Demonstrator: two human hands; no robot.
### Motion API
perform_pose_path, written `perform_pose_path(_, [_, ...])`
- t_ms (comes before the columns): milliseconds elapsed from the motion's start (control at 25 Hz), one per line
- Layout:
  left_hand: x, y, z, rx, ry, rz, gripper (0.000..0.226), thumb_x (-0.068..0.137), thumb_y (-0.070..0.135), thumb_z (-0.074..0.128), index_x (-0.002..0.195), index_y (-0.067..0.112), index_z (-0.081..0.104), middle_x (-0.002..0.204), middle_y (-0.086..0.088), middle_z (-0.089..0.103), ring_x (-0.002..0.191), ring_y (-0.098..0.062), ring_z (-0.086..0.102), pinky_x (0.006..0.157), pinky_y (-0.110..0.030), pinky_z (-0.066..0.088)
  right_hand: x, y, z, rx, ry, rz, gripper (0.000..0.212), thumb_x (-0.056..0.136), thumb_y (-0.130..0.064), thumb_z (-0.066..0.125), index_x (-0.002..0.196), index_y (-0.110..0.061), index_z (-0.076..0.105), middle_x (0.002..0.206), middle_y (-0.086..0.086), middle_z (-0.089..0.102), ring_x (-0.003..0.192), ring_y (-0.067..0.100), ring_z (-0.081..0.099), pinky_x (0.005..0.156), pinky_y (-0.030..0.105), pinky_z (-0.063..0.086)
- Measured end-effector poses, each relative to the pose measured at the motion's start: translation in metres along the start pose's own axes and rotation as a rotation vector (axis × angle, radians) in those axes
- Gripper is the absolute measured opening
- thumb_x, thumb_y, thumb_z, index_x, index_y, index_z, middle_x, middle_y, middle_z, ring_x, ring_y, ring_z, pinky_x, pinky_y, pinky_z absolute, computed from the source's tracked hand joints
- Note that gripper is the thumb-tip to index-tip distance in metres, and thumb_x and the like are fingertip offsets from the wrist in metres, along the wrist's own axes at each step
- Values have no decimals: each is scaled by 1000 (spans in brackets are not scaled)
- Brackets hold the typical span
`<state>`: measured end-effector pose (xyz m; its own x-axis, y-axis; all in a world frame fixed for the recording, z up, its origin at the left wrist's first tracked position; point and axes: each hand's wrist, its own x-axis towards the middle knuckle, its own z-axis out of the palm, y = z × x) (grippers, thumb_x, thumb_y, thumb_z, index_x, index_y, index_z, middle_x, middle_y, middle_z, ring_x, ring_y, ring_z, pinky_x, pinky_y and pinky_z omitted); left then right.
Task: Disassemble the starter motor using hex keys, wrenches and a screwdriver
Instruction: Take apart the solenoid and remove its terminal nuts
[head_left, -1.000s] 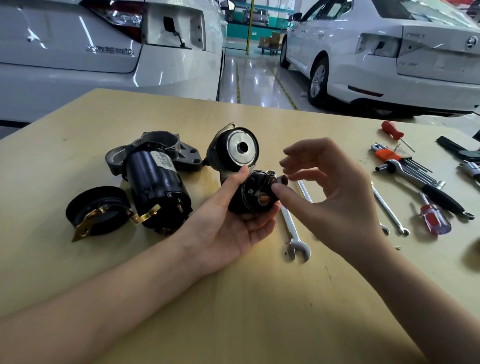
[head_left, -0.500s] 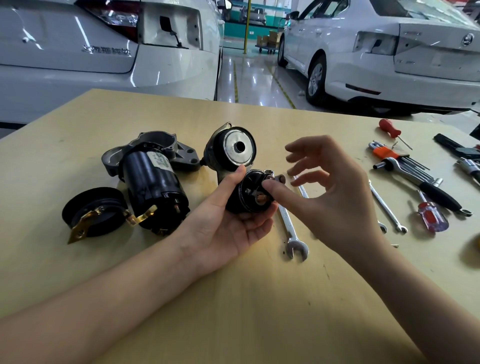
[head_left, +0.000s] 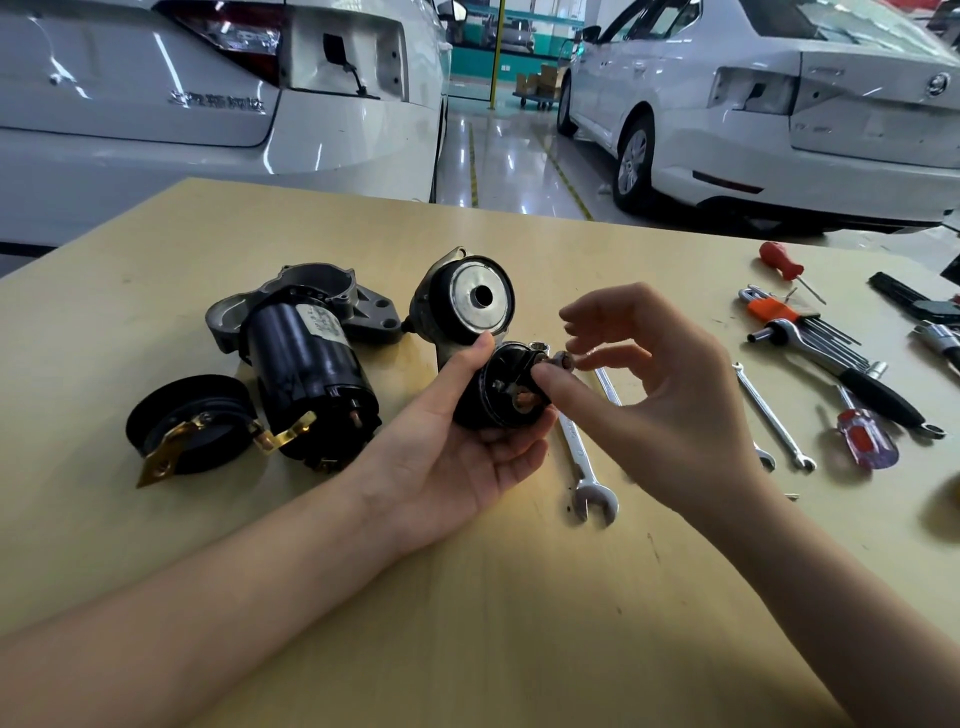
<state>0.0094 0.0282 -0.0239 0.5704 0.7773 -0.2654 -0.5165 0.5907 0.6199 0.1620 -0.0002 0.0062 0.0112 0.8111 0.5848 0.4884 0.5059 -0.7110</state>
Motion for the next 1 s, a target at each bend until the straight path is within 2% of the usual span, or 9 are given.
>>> perform_pose_path(80, [0, 0, 0, -1, 5, 3, 41, 68, 43, 69, 94, 11, 69, 82, -8, 70, 69, -18, 68, 64, -26, 57, 1, 1, 0, -38, 20, 34, 17, 74, -21, 80, 87, -20, 68, 82, -5, 67, 76, 13, 65, 71, 27, 53])
perform_pose_path(160, [0, 1, 1, 0, 9, 2, 42, 68, 43, 68, 96, 12, 68, 81, -8, 69, 69, -18, 68, 64, -26, 57, 2, 1, -1, -74, 1, -1, 9, 76, -17, 78, 82, -20, 72, 79, -7, 67, 71, 12, 65, 69, 24, 52])
perform_pose_path(240, [-1, 1, 1, 3, 9, 2, 42, 68, 44, 68, 96, 12, 67, 81, -7, 69, 68, -18, 68, 62, -26, 57, 2, 1, -3, -129, -31, -79, 13, 76, -8, 77, 83, -18, 75, 82, -8, 67, 73, 12, 65, 70, 22, 51])
perform_pose_path(320, [-1, 1, 1, 2, 9, 3, 41, 67, 43, 69, 94, 12, 67, 80, -7, 68, 67, -18, 68, 61, -27, 57, 1, 0, -4, -149, -57, -115, 17, 75, -5, 76, 87, -17, 76, 87, -8, 68, 79, 13, 65, 73, 27, 53])
perform_pose_path(440, [-1, 1, 1, 1, 10, 2, 44, 68, 43, 69, 98, 11, 67, 81, -7, 69, 67, -17, 68, 62, -26, 57, 1, -1, -4, -137, -31, -73, 24, 73, -19, 81, 96, -19, 73, 90, -6, 67, 81, 12, 65, 74, 27, 54])
perform_pose_path(520, [0, 0, 1, 0, 9, 4, 45, 68, 43, 68, 100, 11, 67, 82, -7, 69, 69, -18, 68, 63, -26, 57, 2, -1, -3, -137, 27, -30, 22, 72, -25, 81, 92, -19, 74, 82, -5, 66, 73, 12, 64, 70, 27, 53])
perform_pose_path(640, [-1, 0, 1, 1, 13, 5, 44, 66, 43, 69, 97, 12, 67, 82, -8, 69, 69, -18, 68, 63, -26, 57, 1, -1, -2, -182, 44, -73, 12, 75, -17, 80, 86, -15, 76, 75, -4, 67, 65, 11, 63, 66, 26, 53])
perform_pose_path(880, [-1, 0, 1, -10, 17, 3, 43, 69, 43, 69, 97, 11, 67, 83, -9, 69, 69, -19, 68, 61, -27, 57, -1, 1, -3, -216, -14, -191, 30, 75, 3, 75, 100, -13, 73, 85, 0, 67, 75, 14, 64, 72, 29, 52])
perform_pose_path(1000, [-1, 0, 1, -5, 12, 3, 46, 67, 43, 70, 99, 11, 66, 84, -9, 70, 70, -19, 68, 62, -27, 57, 0, 3, -5, -204, -50, -216, 32, 74, 7, 73, 99, -12, 73, 87, -3, 66, 78, 9, 63, 71, 19, 47])
